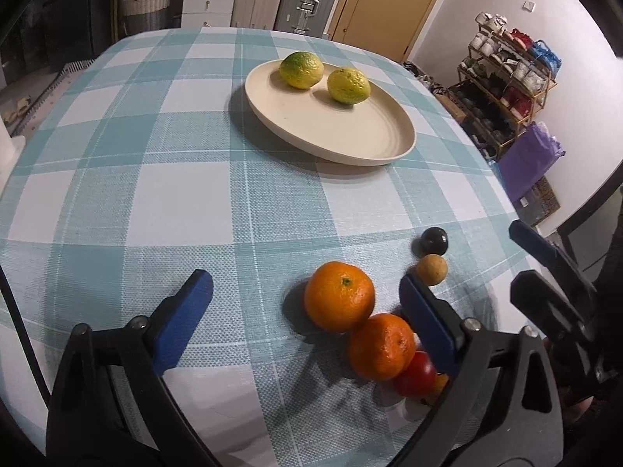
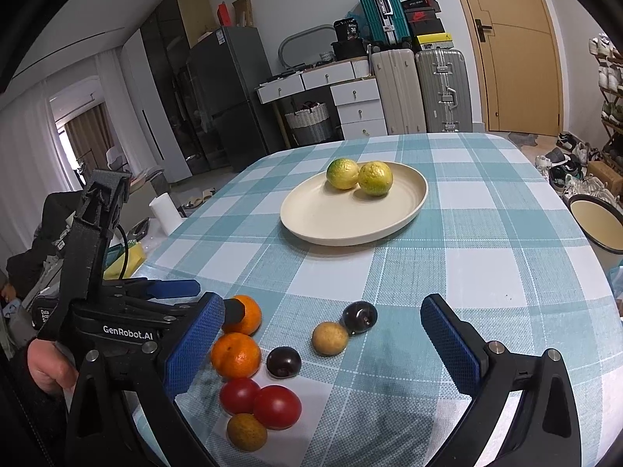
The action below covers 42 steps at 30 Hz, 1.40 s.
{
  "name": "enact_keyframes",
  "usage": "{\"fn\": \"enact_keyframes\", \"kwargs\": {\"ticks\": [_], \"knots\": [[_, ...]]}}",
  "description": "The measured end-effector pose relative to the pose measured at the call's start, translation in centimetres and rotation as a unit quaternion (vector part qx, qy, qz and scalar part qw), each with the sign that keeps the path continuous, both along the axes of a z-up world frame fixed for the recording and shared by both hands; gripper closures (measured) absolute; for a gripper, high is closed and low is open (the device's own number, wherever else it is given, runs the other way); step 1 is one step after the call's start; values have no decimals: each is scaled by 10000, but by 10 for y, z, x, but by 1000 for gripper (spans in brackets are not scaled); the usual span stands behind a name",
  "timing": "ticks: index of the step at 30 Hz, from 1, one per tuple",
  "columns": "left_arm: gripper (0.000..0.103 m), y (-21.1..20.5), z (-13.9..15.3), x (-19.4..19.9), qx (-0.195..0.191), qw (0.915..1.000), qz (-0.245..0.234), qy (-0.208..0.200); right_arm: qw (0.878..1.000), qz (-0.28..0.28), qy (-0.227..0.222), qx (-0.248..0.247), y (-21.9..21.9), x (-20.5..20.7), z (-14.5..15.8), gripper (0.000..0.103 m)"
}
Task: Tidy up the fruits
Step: 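Close the left gripper around a tangerine, then grasp the second tangerine with the right gripper while the left gripper holds the first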
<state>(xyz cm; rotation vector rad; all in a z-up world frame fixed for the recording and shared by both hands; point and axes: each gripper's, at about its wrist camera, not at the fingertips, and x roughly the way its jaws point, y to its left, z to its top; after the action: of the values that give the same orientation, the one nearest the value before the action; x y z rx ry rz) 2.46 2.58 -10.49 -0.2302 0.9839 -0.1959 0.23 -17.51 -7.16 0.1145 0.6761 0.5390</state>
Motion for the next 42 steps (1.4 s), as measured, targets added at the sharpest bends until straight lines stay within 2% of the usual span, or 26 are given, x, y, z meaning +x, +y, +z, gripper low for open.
{"fn": "enact_keyframes", "kwargs": {"ticks": [3,5,7,8,11,15,19,28,36,42], "knots": [[8,3,-3,1,-368,9993,-68,83,10000,-4,8,0,0,0,0,0],[14,5,-5,2,-496,9987,-70,120,10000,-15,18,8,0,1,-1,0],[25,6,-8,4,-529,9984,-108,174,10000,-22,32,19,-1,1,-1,0],[27,5,-9,5,-522,9983,-135,217,10000,-28,42,20,-1,2,-2,0],[48,4,-13,6,-578,9976,-222,297,10000,-27,50,30,-2,2,-2,0],[66,1,-12,5,-723,9961,-393,306,10000,-39,63,35,-2,3,-3,0],[68,-3,-11,4,-620,9964,-509,277,10000,-39,84,35,-3,3,-4,0],[68,11,-11,3,-830,9956,-317,290,9998,-7,154,93,-4,2,-5,0],[68,37,2,-1,-926,9956,-43,134,9963,446,690,245,9,4,-8,0],[68,56,14,-8,-934,9955,132,-14,9943,858,628,-87,33,-7,-4,0]]}}
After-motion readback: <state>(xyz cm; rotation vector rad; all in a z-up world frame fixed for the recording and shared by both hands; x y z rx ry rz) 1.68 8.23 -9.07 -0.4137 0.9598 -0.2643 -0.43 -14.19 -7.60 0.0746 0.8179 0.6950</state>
